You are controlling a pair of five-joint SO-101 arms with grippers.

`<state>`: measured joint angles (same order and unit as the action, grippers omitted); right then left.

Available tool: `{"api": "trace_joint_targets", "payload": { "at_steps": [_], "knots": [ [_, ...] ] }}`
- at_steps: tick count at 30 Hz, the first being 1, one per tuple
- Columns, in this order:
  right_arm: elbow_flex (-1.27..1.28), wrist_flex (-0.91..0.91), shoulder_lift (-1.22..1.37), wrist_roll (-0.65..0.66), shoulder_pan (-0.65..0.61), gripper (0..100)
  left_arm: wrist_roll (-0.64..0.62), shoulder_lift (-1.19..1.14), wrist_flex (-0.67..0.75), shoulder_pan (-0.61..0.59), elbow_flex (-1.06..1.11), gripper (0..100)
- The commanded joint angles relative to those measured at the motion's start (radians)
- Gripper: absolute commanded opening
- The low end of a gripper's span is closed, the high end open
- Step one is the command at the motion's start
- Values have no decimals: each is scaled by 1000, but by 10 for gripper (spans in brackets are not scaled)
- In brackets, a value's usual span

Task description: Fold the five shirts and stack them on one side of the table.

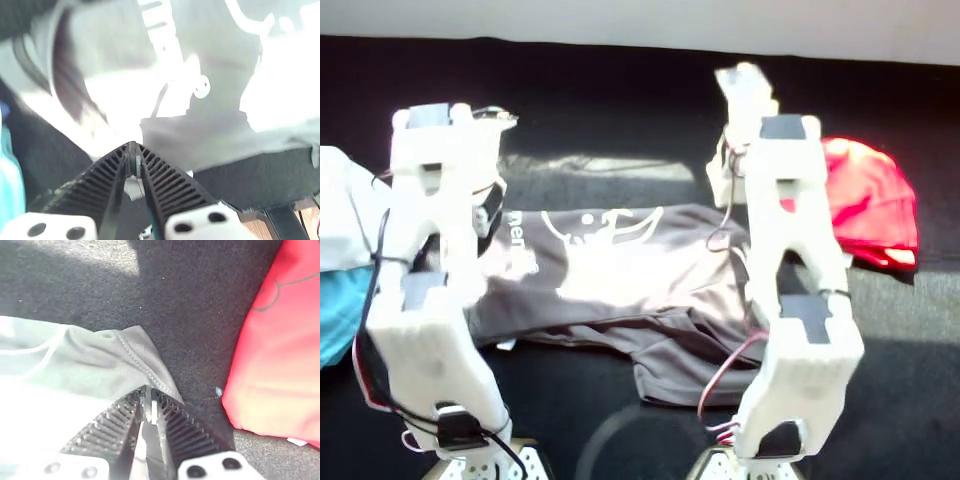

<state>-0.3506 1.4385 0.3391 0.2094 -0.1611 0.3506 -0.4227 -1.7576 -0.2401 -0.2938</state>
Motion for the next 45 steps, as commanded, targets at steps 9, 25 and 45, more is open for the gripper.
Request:
{"api": "trace_joint_targets", "payload": {
  "at_steps": [9,25,45],
  "knots": [
    [700,-193,-559,37,-47,6,35,483,318,12,773,9],
    [1333,-503,-719,38,-300,6,83,280,489,-124,828,9],
    [1343,-248,-1090,38,-407,183,124,417,488,-211,829,9]
  ]
}}
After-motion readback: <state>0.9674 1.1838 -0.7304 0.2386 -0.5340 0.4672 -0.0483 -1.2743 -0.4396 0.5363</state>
